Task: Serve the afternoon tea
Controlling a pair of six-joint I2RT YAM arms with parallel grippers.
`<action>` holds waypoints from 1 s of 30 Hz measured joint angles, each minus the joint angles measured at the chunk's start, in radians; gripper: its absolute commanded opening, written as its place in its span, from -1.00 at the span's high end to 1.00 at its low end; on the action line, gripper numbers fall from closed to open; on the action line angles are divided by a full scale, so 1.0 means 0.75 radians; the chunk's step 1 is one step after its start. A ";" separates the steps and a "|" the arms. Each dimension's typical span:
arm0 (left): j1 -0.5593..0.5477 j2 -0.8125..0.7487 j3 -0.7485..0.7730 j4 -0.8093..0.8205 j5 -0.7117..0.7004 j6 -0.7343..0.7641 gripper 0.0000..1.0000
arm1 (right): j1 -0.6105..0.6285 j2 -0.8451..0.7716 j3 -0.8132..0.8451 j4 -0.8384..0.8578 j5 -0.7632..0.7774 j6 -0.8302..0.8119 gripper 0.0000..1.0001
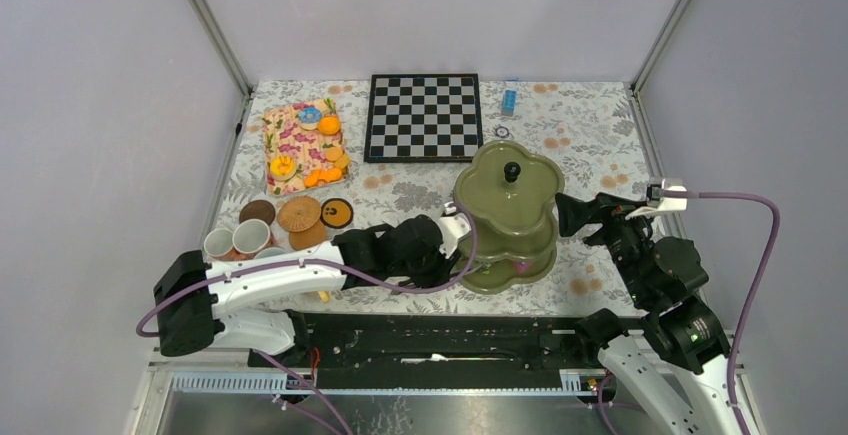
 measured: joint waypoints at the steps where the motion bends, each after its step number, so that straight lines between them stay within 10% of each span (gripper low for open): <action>1: 0.000 0.008 0.000 0.004 0.001 0.000 0.37 | 0.000 -0.002 0.000 0.000 0.000 0.000 -0.97; 30: -0.006 0.039 -0.022 -0.015 0.005 -0.020 -0.04 | 0.000 -0.018 -0.001 -0.001 -0.003 0.003 -0.97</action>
